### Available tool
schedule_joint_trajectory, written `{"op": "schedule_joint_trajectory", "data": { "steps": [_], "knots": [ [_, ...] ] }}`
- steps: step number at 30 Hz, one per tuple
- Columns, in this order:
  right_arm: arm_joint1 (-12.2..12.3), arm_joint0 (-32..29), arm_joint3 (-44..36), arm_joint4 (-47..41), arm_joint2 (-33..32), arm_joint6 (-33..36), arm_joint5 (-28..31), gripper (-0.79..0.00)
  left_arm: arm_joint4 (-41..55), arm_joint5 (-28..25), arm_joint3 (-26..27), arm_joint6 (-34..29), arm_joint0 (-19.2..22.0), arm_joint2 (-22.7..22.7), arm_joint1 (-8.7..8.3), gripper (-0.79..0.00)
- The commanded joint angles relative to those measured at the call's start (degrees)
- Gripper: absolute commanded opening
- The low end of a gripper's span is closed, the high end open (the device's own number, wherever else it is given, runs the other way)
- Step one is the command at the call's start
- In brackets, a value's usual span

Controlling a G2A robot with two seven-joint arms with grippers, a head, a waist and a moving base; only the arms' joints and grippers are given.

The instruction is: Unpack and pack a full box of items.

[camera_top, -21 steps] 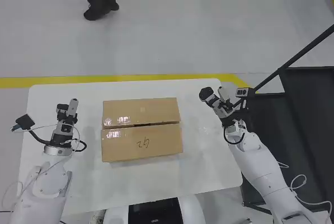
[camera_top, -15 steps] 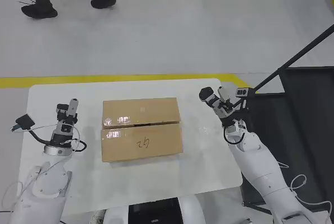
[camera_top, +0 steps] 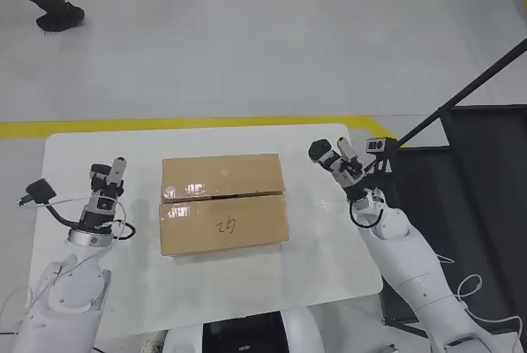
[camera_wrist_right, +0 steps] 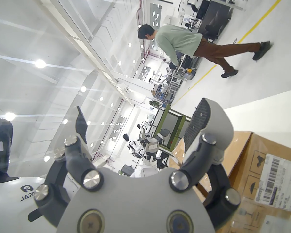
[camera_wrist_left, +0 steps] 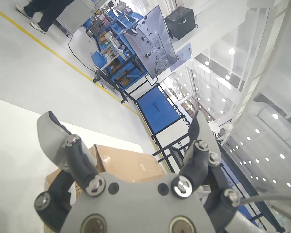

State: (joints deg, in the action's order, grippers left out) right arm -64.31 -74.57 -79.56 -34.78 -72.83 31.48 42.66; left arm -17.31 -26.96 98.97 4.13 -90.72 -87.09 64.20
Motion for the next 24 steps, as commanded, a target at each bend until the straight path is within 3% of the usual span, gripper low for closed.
{"op": "schedule_joint_trajectory", "data": {
  "steps": [1, 5, 11, 19, 24],
  "knots": [
    [-0.01, 0.37, 0.16, -2.60, 0.45, 3.42, -2.40, 0.000, 0.26, -1.45, -0.44, -4.16, -0.11, -1.99, -0.40, 0.000],
    [0.08, 1.55, 2.04, -5.19, 1.36, 10.74, -8.24, 0.000, 3.89, -3.77, -0.66, -12.24, -0.51, -4.90, -1.07, 0.000],
    [0.82, 4.35, 6.42, -7.53, 0.71, 24.86, -18.23, 0.000, 20.76, -10.18, -1.68, -34.10, -0.44, -8.69, -2.74, 0.000],
    [2.88, 7.29, 9.98, -3.40, -1.61, 44.05, -32.36, 0.000, 36.39, -4.36, -4.52, -65.73, 2.15, -15.26, -5.71, 0.000],
    [3.70, 8.22, 8.99, 2.06, -1.44, 48.97, -34.98, 0.000, 34.95, -2.38, -6.20, -78.10, 4.65, -17.88, -7.27, 0.000]
  ]
}}
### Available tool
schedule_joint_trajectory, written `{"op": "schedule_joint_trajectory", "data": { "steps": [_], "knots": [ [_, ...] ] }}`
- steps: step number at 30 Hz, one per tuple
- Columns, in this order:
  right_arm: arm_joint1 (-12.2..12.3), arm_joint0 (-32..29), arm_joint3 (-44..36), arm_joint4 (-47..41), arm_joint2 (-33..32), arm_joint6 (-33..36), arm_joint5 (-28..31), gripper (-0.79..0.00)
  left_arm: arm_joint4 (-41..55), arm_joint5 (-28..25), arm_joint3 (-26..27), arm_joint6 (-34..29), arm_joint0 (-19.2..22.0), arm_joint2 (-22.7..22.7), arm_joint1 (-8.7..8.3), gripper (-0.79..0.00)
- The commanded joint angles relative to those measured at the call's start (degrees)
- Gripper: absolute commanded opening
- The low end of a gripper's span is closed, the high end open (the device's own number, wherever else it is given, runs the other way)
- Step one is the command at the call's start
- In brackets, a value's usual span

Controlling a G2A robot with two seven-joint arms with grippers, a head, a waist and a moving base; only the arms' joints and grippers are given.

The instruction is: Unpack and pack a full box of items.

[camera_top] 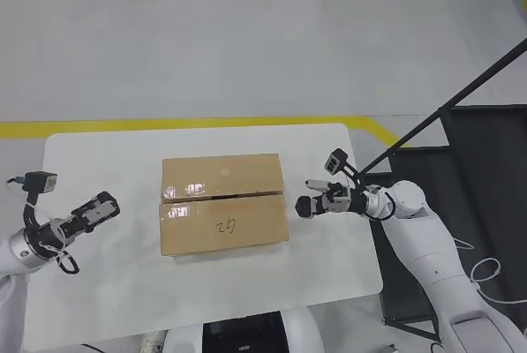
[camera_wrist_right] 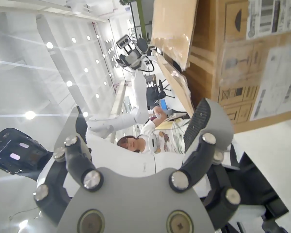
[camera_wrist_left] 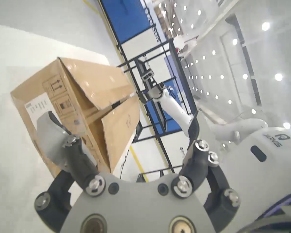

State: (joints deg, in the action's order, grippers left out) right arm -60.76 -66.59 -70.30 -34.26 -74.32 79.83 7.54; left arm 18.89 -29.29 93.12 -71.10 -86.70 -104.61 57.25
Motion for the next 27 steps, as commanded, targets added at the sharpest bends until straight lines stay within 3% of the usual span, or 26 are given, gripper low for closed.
{"op": "schedule_joint_trajectory", "data": {
  "steps": [1, 6, 27],
  "knots": [
    [0.24, 0.42, -0.55, 2.30, 0.02, 0.97, 0.90, 0.000, -1.39, -0.31, -0.70, -3.46, 1.20, -0.50, -0.47, 0.000],
    [0.16, 1.03, -1.15, 3.46, 0.07, -0.02, 6.74, 0.000, -0.04, -5.42, -3.35, 3.43, 3.48, -0.52, -0.32, 0.000],
    [0.09, 0.71, -2.00, 4.35, 0.70, -1.15, 6.72, 0.000, -0.04, -5.42, -3.35, 3.43, 3.48, -0.52, -0.32, 0.000]
  ]
}}
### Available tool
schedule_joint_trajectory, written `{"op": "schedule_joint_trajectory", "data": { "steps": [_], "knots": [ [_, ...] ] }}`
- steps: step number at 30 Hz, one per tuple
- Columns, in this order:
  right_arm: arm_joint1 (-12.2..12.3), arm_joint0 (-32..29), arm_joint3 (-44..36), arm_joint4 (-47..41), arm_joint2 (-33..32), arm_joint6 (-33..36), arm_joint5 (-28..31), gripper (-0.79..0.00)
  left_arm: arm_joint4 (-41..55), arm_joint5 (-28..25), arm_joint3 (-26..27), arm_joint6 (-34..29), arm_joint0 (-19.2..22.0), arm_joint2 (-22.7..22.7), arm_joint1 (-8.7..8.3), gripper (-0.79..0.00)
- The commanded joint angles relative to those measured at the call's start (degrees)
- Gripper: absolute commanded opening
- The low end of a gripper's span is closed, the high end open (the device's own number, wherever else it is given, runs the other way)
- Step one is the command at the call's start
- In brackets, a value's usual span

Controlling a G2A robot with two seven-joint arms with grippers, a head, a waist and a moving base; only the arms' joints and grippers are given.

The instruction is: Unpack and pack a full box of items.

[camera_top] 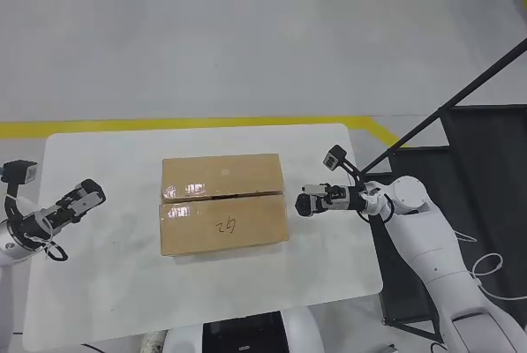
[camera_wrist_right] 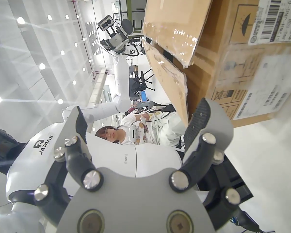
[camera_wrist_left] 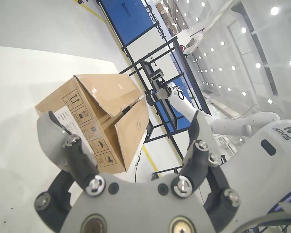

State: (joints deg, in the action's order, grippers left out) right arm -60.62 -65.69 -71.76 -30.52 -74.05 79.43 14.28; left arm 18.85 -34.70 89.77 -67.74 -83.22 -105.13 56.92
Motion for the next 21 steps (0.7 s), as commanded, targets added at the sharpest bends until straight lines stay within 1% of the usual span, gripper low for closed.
{"op": "schedule_joint_trajectory", "data": {
  "steps": [1, 3, 7, 9, 16, 21],
  "knots": [
    [-0.03, -0.13, -0.78, 1.75, 0.84, -0.80, 0.15, 0.000, 0.00, -0.01, 0.00, 0.07, 0.00, 0.00, 0.00, 0.000],
    [0.00, 0.30, -0.69, 4.06, 1.68, -0.58, 0.78, 0.000, 0.00, -0.01, 0.00, 0.07, 0.00, 0.00, 0.00, 0.000],
    [-0.22, 1.50, 1.20, 5.67, 3.27, -0.88, 2.93, 0.000, -3.15, -0.40, 0.46, 4.46, -0.17, -1.07, -0.11, 0.000],
    [-0.39, 2.15, 2.39, 5.64, 3.90, -1.09, 4.28, 0.000, -4.35, -0.65, 0.04, 5.55, -0.31, -1.55, -0.23, 0.000],
    [-0.98, 4.38, 4.14, 4.74, 5.84, -1.28, 9.14, 0.000, -5.27, -1.27, -0.50, 6.71, -0.95, -1.79, -0.62, 0.000],
    [-1.13, 5.63, 3.82, 4.64, 6.62, -1.05, 10.37, 0.000, -5.32, -1.46, -0.38, 7.02, -1.36, -1.04, -0.81, 0.000]
  ]
}}
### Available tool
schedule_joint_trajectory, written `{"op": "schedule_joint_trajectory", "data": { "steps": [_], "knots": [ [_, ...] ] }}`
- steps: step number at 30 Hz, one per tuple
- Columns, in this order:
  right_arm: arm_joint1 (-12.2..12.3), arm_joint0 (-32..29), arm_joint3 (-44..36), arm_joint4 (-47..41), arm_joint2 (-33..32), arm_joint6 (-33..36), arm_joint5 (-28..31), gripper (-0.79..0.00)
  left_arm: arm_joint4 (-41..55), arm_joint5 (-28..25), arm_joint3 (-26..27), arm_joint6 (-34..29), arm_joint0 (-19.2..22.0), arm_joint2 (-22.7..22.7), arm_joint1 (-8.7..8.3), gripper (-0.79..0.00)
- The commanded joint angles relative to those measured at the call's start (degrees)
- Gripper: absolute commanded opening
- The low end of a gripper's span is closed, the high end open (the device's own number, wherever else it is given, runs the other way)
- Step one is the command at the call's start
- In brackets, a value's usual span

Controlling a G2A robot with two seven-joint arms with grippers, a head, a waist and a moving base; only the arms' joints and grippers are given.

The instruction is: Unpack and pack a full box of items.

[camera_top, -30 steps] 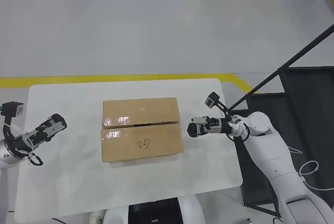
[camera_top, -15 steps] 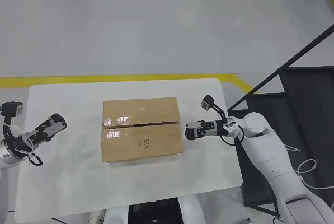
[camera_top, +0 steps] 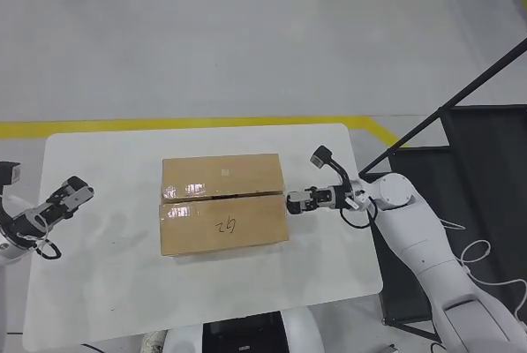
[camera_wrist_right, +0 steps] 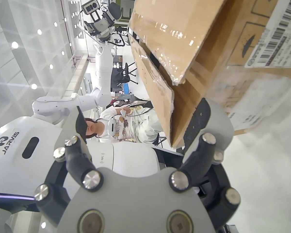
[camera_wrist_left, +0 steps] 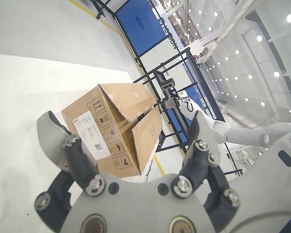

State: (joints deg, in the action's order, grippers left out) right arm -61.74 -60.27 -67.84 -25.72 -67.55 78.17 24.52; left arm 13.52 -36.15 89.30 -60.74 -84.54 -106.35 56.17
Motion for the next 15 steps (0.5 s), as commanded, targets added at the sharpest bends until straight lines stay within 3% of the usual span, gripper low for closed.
{"op": "schedule_joint_trajectory", "data": {
  "steps": [1, 15],
  "knots": [
    [-0.03, 0.38, -0.20, -0.39, 0.27, 0.54, 0.21, 0.000, 0.02, -0.02, 0.12, 0.11, -0.09, 0.29, -0.09, 0.000],
    [0.57, 0.53, -4.85, -6.25, 2.20, 5.58, -3.98, 0.000, 0.29, 0.07, -0.63, 0.47, -0.02, 1.10, -0.79, 0.000]
  ]
}}
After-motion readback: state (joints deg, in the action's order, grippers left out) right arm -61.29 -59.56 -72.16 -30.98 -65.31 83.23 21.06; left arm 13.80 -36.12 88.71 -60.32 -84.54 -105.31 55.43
